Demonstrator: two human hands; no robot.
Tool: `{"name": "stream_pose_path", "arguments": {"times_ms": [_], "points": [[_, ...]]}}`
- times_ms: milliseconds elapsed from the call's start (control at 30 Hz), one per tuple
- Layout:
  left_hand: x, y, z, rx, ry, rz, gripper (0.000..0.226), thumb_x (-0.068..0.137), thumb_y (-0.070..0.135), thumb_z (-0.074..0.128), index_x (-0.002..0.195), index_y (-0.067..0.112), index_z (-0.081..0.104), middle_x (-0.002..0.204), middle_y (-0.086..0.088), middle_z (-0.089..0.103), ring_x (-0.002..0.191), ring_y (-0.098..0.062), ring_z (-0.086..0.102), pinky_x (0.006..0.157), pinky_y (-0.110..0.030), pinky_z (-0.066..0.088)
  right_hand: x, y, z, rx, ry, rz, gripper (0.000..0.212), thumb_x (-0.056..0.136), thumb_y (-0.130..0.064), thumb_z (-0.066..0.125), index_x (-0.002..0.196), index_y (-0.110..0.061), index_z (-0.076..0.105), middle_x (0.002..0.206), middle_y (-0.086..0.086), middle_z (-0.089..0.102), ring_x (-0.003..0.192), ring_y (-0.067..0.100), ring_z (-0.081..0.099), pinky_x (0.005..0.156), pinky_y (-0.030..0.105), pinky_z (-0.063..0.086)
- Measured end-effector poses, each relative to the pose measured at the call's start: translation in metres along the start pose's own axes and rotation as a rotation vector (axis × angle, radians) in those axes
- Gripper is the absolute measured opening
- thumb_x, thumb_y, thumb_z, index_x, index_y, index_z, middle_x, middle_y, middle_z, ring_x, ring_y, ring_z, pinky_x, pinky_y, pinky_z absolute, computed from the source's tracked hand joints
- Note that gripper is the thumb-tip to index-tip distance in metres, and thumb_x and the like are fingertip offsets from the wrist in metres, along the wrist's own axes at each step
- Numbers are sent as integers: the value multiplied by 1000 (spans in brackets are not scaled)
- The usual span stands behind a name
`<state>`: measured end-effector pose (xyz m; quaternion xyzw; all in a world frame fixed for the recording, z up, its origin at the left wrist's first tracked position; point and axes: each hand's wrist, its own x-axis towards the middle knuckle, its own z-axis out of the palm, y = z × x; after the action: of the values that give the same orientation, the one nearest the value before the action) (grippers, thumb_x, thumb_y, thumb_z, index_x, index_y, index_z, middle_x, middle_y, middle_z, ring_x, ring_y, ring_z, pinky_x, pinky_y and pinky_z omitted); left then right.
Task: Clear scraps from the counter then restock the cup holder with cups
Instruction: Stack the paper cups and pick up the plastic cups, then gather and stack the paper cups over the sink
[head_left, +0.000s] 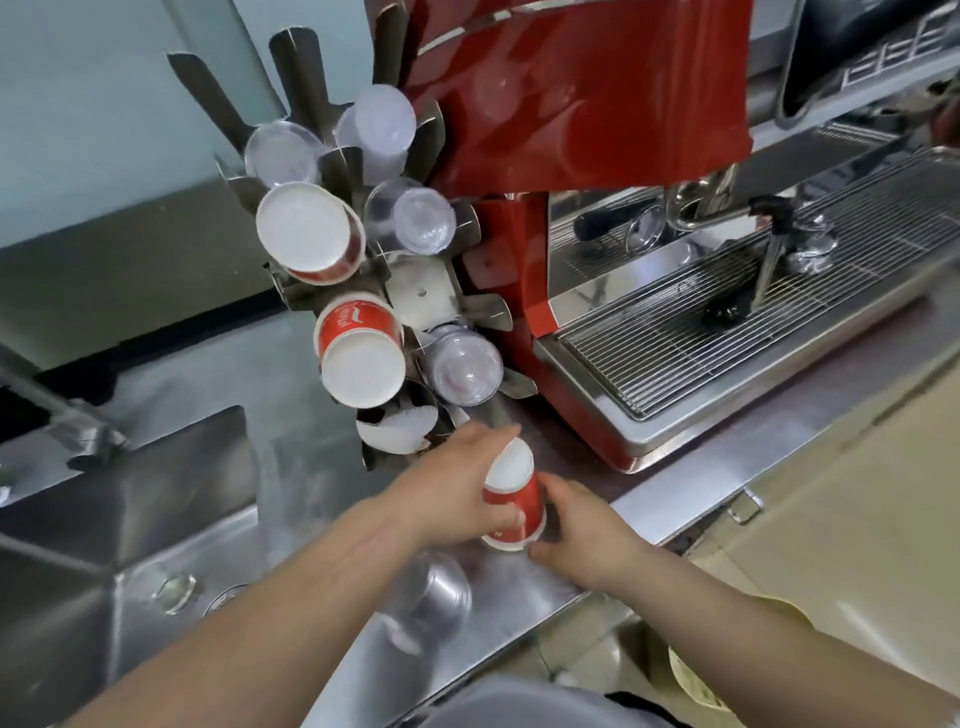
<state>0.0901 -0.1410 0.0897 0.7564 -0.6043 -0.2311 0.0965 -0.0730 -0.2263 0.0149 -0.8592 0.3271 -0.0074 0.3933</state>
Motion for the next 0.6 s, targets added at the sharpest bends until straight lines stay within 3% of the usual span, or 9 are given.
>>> {"name": "stream_pose_path", "arguments": {"times_ms": [167,333,467,600], "points": [[0,3,4,-30,67,-10,74,72,38,75,138,34,41,137,8,45,130,-9,41,109,-31,36,9,18,20,10,33,17,100,53,-54,59,144,-32,25,124,4,57,114,25,54,95,31,45],[-7,12,-1,-99,123,-22,67,72,32,78,131,33,46,128,11,48,123,-4,43,103,-20,35,9,31,29,-8,54,-13,113,52,-60,63,149,-35,10,139,0,51,123,27,51,100,39,43],[-13,19,-5,-119,129,-24,67,73,29,78,132,31,47,120,15,45,119,-1,41,95,-12,30,6,30,29,35,85,-54,109,54,-64,65,147,-38,14,140,-3,50,124,23,50,101,39,44],[-20,22,-12,-128,156,-21,69,73,32,78,134,33,45,122,15,45,120,0,41,100,-13,32,0,24,19,95,125,-106,95,57,-60,66,142,-37,29,134,-8,53,120,17,52,101,38,43]]}}
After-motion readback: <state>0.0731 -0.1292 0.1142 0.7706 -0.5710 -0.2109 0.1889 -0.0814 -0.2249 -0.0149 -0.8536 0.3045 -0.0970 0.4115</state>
